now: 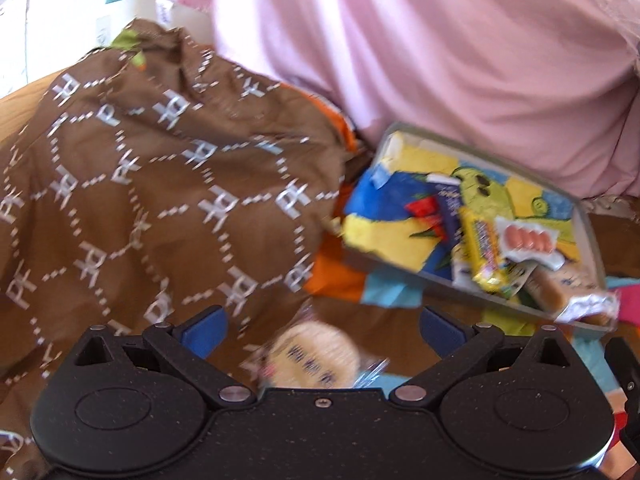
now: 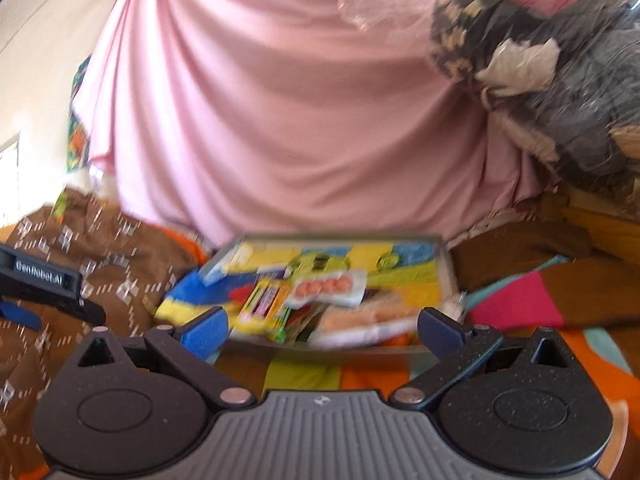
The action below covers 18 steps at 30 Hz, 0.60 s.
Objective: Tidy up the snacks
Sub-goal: 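Withdraw both tools from the tray back over the loose snacks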
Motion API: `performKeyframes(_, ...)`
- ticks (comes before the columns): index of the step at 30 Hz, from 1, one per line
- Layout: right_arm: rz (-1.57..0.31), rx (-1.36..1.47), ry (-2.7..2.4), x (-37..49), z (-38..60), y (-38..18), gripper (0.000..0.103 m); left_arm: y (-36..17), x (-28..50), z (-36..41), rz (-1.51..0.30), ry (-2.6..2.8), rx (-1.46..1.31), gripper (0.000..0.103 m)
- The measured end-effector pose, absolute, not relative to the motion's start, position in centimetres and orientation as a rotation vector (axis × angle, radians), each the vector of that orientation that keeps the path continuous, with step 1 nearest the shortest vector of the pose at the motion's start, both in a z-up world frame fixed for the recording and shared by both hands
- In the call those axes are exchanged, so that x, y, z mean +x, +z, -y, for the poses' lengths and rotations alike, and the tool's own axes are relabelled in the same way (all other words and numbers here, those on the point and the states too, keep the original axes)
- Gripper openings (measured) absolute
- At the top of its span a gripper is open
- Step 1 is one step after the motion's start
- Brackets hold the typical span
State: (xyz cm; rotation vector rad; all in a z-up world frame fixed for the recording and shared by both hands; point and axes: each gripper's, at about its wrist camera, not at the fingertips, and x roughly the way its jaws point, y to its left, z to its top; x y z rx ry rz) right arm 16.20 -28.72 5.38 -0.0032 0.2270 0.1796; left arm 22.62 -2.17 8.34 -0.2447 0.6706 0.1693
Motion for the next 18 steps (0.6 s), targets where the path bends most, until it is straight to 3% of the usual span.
performKeyframes(18,-0.486,-0.071,0.247,13.3,25.8,2.6,0.103,5.1,17.4,1.4,-0.768,0.069,-0.011,0.102)
